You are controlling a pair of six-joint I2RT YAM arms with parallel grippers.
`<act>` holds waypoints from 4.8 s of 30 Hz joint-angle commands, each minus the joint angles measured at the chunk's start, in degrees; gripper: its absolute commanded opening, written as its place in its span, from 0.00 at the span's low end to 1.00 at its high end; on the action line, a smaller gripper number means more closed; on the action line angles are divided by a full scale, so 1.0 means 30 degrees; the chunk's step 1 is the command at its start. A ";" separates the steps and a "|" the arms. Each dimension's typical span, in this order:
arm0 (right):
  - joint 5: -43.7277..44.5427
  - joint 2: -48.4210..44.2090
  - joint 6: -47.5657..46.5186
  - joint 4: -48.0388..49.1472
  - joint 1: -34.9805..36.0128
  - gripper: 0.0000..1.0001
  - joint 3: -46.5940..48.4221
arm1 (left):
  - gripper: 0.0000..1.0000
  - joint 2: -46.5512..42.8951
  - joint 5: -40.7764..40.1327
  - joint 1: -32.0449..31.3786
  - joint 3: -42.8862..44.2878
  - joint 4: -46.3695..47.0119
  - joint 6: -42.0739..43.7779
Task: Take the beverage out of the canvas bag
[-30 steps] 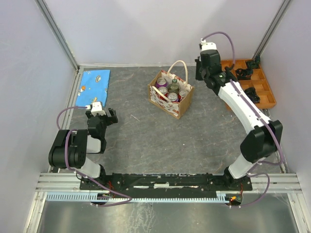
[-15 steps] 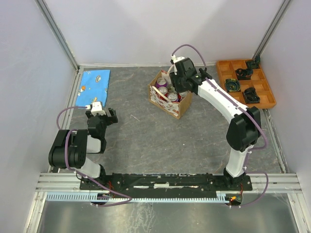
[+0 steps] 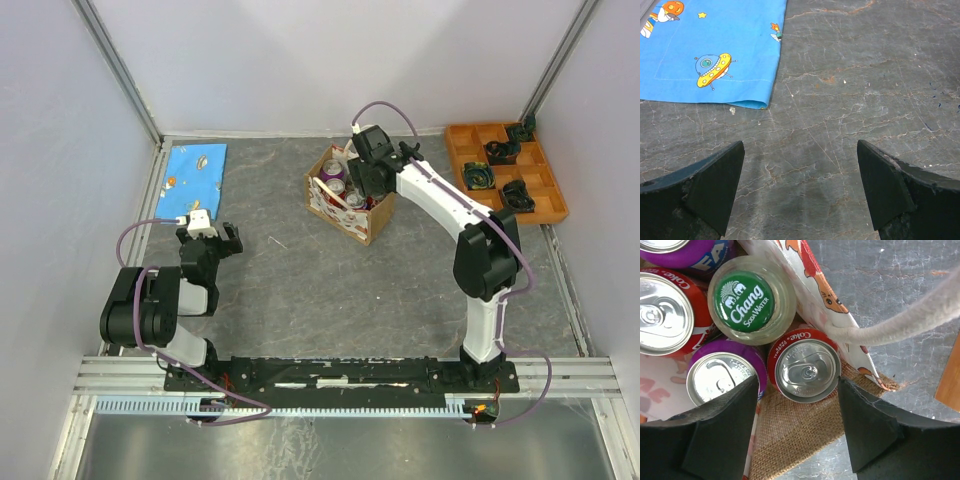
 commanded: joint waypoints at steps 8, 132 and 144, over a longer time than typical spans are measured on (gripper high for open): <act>0.3422 0.0131 0.0863 -0.0454 -0.0132 0.73 0.0789 | 0.99 -0.0189 -0.0462 -0.0106 0.0470 0.0703 0.1225; 0.2281 0.0567 0.0041 -0.0375 -0.0531 0.00 0.3357 | 0.99 -0.0198 -0.0450 -0.0106 0.0471 0.0700 0.1225; 0.2214 -0.1556 -0.0416 0.0464 -0.0186 0.00 0.3079 | 0.99 -0.0193 -0.0448 -0.0106 0.0471 0.0689 0.1225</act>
